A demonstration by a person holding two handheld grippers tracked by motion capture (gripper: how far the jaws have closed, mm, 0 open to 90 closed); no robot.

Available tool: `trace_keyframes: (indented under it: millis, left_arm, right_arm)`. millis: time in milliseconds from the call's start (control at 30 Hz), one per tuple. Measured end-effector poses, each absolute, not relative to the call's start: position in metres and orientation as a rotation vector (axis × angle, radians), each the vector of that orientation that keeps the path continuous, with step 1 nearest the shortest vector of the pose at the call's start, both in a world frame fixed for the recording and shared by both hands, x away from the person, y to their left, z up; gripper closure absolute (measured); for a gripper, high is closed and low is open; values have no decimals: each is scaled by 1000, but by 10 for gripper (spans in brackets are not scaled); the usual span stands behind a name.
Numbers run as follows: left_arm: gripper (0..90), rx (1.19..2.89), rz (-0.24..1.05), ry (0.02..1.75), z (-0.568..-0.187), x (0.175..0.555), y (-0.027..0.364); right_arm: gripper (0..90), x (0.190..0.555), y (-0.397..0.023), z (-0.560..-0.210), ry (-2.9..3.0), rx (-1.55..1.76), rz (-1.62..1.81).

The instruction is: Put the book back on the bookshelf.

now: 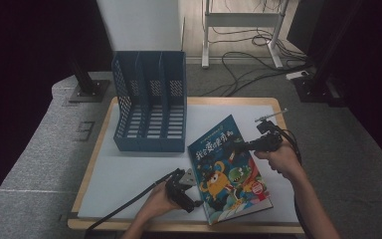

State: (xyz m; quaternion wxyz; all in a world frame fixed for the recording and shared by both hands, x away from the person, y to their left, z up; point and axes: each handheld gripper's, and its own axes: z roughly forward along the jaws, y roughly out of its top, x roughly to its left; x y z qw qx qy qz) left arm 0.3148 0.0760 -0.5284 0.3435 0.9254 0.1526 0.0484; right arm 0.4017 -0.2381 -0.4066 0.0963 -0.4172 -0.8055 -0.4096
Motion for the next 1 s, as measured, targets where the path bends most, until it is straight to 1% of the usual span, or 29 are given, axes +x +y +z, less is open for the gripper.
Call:
trace_keyframes:
  millis: [67, 100, 267, 633, 900, 1000]
  left_arm:
    - [53, 2419, 127, 387, -527, 317, 77]
    - [63, 2398, 124, 412, -527, 316, 77]
    - [59, 2369, 54, 459, -526, 321, 79]
    - [52, 2357, 33, 478, -525, 323, 80]
    - [54, 2361, 49, 474, -526, 322, 79]
    - [54, 2365, 58, 466, -526, 321, 79]
  right_arm:
    - [760, 399, -236, -401, -2410, -1229, -1213]
    - [761, 398, -236, -400, -2414, -1230, -1216]
    - [776, 393, -235, -393, -2433, -1221, -1237]
    - [823, 385, -232, -379, -2476, -1161, -1245]
    - [815, 385, -220, -373, -2533, -1093, -1178]
    - [796, 388, -215, -370, -2553, -1048, -1150]
